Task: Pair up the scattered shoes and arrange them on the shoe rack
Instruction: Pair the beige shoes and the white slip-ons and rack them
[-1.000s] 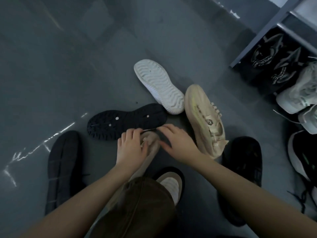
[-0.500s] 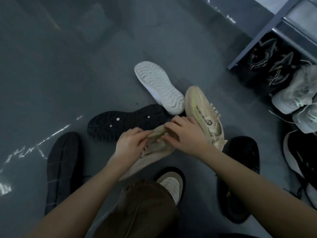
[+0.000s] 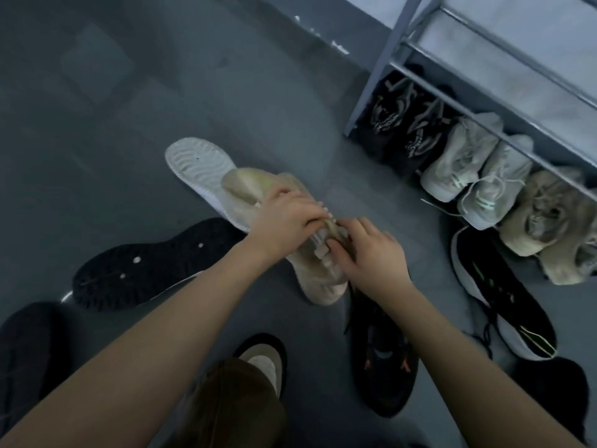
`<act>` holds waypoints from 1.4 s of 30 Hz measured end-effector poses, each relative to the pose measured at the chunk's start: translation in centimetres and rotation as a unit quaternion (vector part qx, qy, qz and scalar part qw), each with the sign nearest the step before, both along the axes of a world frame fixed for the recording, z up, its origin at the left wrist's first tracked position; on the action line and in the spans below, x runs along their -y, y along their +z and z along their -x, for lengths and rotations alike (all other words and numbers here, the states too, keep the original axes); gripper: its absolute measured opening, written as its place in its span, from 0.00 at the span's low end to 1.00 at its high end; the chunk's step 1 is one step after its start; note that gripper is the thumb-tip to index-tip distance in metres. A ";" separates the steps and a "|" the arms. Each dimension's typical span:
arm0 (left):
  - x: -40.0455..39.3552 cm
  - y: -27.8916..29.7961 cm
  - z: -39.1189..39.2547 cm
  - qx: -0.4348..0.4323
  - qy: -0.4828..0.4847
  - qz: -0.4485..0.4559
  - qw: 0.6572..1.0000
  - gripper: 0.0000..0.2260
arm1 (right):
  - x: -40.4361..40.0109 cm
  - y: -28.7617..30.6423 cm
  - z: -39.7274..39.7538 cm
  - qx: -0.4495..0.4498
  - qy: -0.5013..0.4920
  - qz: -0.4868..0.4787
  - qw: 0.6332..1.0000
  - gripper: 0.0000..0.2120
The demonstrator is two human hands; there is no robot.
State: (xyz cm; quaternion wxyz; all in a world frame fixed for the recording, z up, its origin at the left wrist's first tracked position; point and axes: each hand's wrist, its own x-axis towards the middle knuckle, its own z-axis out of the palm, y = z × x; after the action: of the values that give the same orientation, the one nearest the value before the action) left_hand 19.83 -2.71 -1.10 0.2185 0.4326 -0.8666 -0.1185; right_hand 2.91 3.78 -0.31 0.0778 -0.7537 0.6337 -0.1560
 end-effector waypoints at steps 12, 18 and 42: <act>-5.3 -1.5 3.5 0.004 0.302 -0.288 0.909 0.29 | -2.8 -4.7 4.4 0.135 -0.231 -0.189 0.945 0.16; -6.9 -3.0 4.0 -0.175 0.318 -0.431 0.826 0.39 | -0.4 -5.1 4.1 0.174 -0.227 -0.194 0.939 0.15; 0.4 10.4 7.2 -0.277 0.206 -0.135 0.929 0.19 | 0.5 10.5 8.4 0.259 -0.284 0.148 0.911 0.12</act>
State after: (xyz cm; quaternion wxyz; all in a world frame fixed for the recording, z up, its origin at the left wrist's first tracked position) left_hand 12.59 -3.12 9.32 0.4089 0.5767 -0.6396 -0.3019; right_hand -5.48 3.30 10.15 0.0789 -0.4777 0.7483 -0.4535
